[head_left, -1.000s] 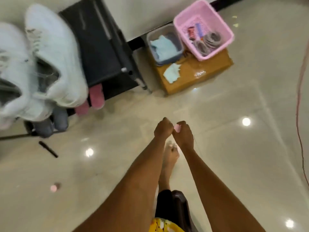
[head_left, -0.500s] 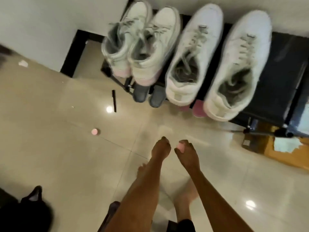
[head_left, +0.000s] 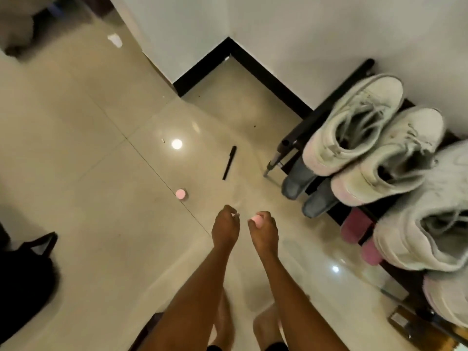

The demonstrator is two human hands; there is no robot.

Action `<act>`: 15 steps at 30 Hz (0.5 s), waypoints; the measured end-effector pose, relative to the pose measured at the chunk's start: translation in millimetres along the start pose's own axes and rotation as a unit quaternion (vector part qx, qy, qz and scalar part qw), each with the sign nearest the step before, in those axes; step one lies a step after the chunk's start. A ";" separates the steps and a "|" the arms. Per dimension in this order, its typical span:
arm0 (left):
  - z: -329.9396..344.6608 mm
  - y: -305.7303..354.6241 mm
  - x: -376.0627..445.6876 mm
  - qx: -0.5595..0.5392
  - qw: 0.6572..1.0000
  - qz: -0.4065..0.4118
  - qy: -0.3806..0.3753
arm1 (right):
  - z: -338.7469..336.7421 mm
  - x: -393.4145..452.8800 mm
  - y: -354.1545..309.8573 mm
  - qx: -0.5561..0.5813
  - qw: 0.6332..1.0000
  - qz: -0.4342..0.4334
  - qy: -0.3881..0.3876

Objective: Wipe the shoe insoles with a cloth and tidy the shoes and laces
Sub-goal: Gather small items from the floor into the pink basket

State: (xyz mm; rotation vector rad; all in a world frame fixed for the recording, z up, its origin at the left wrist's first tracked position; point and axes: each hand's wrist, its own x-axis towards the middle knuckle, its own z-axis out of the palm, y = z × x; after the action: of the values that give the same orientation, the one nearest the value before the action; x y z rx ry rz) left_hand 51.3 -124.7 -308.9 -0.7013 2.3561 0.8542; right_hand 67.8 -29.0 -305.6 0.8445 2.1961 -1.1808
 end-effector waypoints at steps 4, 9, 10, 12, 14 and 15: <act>2.0 -1.6 74.4 -0.031 0.998 0.002 0.048 | 35.2 64.3 -29.6 -0.036 0.999 -0.022 -0.006; 15.8 -3.0 174.7 -0.045 0.994 0.020 0.100 | 72.8 155.0 -50.0 -0.084 0.995 -0.056 0.006; 19.8 -2.3 191.0 -0.042 0.994 0.024 0.100 | 78.6 168.7 -51.0 -0.097 0.993 -0.064 0.008; 27.4 1.0 218.8 -0.040 0.994 0.032 0.096 | 87.8 192.6 -51.2 -0.117 0.990 -0.083 0.011; 33.4 5.4 241.3 -0.024 0.995 0.041 0.089 | 95.6 212.5 -50.5 -0.115 0.988 -0.096 0.022; 37.2 6.7 251.6 -0.015 0.995 0.044 0.086 | 100.1 221.5 -49.0 -0.114 0.988 -0.100 0.033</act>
State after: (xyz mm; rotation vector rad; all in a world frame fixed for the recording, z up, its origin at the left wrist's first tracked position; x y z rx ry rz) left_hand -123.7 -166.2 -488.9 -0.7147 2.5490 0.9008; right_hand -104.5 -73.3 -478.3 0.5890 2.4592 -0.9761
